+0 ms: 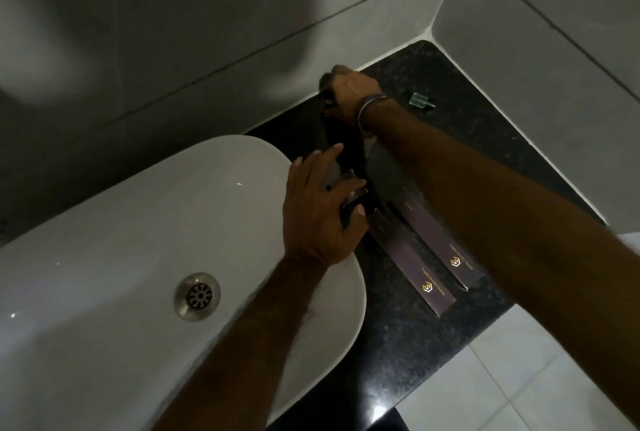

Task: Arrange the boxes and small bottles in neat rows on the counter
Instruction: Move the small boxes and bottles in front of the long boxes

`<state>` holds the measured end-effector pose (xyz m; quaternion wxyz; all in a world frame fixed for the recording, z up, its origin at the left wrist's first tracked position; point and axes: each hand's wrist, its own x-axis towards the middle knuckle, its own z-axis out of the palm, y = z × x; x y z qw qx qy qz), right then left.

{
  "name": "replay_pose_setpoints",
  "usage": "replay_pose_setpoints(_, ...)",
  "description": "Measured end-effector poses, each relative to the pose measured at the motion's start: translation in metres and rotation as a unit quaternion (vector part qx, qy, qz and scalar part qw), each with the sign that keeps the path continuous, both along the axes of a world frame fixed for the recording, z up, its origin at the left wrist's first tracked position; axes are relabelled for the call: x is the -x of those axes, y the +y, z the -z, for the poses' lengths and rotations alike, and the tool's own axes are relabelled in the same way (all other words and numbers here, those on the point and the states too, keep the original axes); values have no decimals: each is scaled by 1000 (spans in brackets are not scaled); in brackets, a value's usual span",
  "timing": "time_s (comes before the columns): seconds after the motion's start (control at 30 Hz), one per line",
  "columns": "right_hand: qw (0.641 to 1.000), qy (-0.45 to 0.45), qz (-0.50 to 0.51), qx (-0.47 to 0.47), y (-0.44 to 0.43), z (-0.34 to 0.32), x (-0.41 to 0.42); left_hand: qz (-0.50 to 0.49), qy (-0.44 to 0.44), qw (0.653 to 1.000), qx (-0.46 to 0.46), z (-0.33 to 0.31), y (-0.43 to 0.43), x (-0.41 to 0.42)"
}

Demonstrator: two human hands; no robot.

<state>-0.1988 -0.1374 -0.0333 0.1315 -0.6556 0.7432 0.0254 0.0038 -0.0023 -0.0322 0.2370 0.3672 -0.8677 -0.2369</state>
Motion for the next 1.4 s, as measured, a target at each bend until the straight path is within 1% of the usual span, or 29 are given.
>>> replay_pose_setpoints(0.07, 998, -7, -58, -12, 5, -3, 2, 1, 1, 1000, -3, 1, 0, 0)
replay_pose_setpoints(0.13, 994, 5, -106, -8, 16, -5, 3, 2, 3, 1000, -3, 1, 0, 0)
replay_pose_setpoints(0.3, 991, 2, -128, -28, 71, -6, 10, 5, 0, 1000, -8, 2, 0, 0)
replay_pose_setpoints(0.37, 991, -13, -135, -12, 90, -5, 20, 6, 1, 1000, -2, 2, 0, 0)
replay_pose_setpoints(0.43, 992, -66, -92, 55, 107, -4, 31, 8, -3, 1000, 5, 3, -1, 0)
replay_pose_setpoints(0.5, 982, -120, 11, 145, 122, -2, 39, 9, -8, 1000, 9, 3, 0, 0)
replay_pose_setpoints(0.53, 974, -132, 65, 174, 127, 1, 42, 9, -9, 1000, 9, 2, 0, 0)
replay_pose_setpoints(0.57, 969, -134, 109, 178, 128, 5, 43, 9, -10, 1000, 8, 2, 0, -1)
replay_pose_setpoints(0.6, 972, -119, 132, 152, 128, 9, 43, 9, -10, 1000, 8, 2, 0, -1)
replay_pose_setpoints(0.63, 982, -91, 130, 106, 127, 13, 43, 10, -11, 1000, 10, 2, 0, -1)
replay_pose_setpoints(0.7, 995, -40, 90, 17, 124, 15, 40, 11, -13, 1000, 14, 2, 0, -1)
replay_pose_setpoints(0.73, 996, -34, 79, -2, 123, 14, 39, 11, -14, 1000, 16, 1, 0, -1)
replay_pose_setpoints(0.83, 995, -35, 93, 19, 126, 15, 38, 11, -16, 1000, 16, 1, -1, -1)
replay_pose_setpoints(0.93, 995, -21, 97, 6, 140, 22, 37, 13, -9, 1000, 19, 3, -2, -1)
replay_pose_setpoints(1.03, 991, -53, 113, 39, 137, 19, 36, 14, -4, 1000, 19, 4, -3, -1)
replay_pose_setpoints(1.1, 994, -69, 68, 41, 125, 13, 30, 13, -7, 1000, 18, 4, -3, -1)
replay_pose_setpoints(1.2, 999, -4, -37, -24, 109, 8, 22, 12, -11, 1000, 21, 3, -2, -1)
replay_pose_setpoints(1.27, 997, 21, -61, -36, 110, 8, 25, 11, -11, 1000, 20, 2, -2, -1)
replay_pose_setpoints(1.4, 995, 25, -88, -38, 132, 6, 42, 10, -6, 1000, 14, 3, -2, -1)
